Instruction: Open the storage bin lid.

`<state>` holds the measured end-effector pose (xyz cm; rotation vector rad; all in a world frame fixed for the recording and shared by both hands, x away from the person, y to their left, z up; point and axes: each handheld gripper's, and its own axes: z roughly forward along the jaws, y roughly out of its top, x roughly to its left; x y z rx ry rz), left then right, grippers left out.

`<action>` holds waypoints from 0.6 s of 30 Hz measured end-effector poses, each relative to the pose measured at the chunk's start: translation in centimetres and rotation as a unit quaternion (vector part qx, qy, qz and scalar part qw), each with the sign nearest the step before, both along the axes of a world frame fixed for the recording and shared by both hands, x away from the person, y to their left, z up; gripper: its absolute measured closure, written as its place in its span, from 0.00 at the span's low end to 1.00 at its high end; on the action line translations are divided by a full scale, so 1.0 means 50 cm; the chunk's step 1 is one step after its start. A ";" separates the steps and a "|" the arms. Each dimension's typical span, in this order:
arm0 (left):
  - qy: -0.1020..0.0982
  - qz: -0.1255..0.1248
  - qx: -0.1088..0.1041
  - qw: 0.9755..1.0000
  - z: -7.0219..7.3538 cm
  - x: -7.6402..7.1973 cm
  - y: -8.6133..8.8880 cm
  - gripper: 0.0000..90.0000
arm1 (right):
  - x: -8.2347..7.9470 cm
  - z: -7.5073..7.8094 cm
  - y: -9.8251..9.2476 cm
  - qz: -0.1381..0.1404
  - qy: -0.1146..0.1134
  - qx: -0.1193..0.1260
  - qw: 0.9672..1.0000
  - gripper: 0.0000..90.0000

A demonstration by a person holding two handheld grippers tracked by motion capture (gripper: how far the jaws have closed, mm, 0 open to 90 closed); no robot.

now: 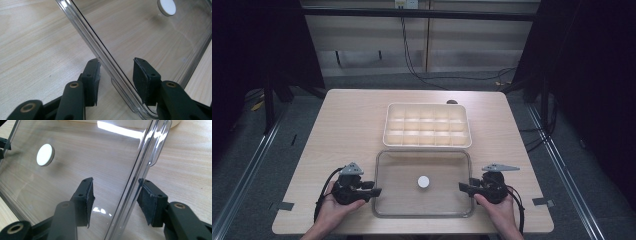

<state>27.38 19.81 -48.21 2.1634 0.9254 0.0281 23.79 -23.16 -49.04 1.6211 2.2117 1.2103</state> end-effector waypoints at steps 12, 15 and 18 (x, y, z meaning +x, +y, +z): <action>0.001 0.000 0.008 1.000 -0.004 0.000 -0.005 0.60 | 0.001 -0.002 0.007 -0.003 -0.009 -0.026 1.000 0.50; 0.010 -0.001 0.011 1.000 -0.007 0.002 -0.008 0.59 | 0.001 -0.002 0.009 -0.006 -0.012 -0.039 0.999 0.49; 0.005 0.004 0.015 1.000 -0.010 -0.001 -0.014 0.54 | 0.001 -0.003 0.013 -0.005 -0.013 -0.052 0.999 0.47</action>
